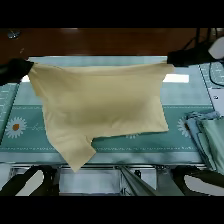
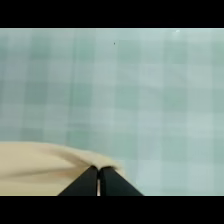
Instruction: Fold the shirts.
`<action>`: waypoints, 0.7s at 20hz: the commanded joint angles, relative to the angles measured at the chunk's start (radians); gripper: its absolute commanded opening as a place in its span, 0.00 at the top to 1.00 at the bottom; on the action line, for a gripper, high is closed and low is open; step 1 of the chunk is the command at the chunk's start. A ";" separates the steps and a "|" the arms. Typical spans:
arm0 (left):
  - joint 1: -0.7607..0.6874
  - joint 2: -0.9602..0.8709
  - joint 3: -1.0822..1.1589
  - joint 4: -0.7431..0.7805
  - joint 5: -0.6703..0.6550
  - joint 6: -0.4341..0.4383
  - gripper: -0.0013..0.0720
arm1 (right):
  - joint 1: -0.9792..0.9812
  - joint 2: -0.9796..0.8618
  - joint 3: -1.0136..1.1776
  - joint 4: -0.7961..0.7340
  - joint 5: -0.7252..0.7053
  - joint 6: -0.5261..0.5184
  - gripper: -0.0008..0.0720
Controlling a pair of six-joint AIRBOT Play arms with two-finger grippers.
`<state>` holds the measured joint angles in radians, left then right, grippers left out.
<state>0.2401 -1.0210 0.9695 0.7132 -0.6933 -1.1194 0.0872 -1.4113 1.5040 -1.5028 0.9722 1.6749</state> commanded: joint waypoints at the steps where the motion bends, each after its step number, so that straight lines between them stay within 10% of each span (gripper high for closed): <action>1: -0.097 -0.224 0.099 -0.008 0.090 0.008 0.95 | -0.068 -0.273 0.229 0.297 0.000 0.012 0.96; 4: -0.148 -0.327 0.185 -0.008 0.074 0.006 0.92 | -0.156 -0.381 0.321 0.631 0.025 -0.054 0.94; 5: -0.151 -0.343 0.210 -0.006 0.031 0.008 0.63 | -0.185 -0.386 0.323 0.696 0.023 -0.057 0.53; 6: -0.148 -0.351 0.228 0.005 -0.019 0.008 0.02 | -0.214 -0.381 0.323 0.719 0.040 -0.072 0.13; 14: 0.211 -0.279 0.051 0.339 -0.734 -0.185 0.03 | -0.496 -0.181 0.077 0.370 0.573 -0.271 0.13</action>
<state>0.3199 -1.3361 1.1488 0.9710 -1.1625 -1.2507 -0.3195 -1.6764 1.7195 -1.0340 1.4010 1.4425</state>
